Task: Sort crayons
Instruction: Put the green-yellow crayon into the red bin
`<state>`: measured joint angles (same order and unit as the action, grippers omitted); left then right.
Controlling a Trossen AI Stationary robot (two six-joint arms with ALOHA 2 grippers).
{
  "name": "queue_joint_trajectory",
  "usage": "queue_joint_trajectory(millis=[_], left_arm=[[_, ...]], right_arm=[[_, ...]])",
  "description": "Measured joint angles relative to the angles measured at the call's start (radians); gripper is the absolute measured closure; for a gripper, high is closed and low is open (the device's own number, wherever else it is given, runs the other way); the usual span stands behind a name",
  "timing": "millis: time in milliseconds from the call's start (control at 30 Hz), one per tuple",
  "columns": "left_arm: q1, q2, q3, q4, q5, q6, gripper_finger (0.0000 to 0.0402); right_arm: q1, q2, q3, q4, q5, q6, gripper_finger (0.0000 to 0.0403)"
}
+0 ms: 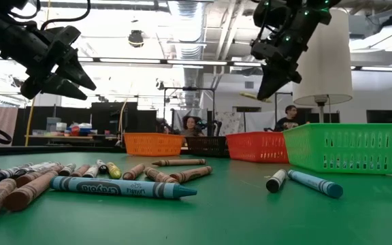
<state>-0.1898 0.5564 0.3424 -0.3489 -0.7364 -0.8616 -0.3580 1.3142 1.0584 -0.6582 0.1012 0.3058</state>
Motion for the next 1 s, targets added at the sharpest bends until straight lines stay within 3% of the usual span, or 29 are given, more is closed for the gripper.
queue_joint_trajectory(millis=[1000], left_arm=[[0.0,0.0,0.0,-0.001,-0.01,0.011,0.0221]], right_arm=[[-0.031,0.002,0.0,-0.029,0.0,-0.057,0.0401]])
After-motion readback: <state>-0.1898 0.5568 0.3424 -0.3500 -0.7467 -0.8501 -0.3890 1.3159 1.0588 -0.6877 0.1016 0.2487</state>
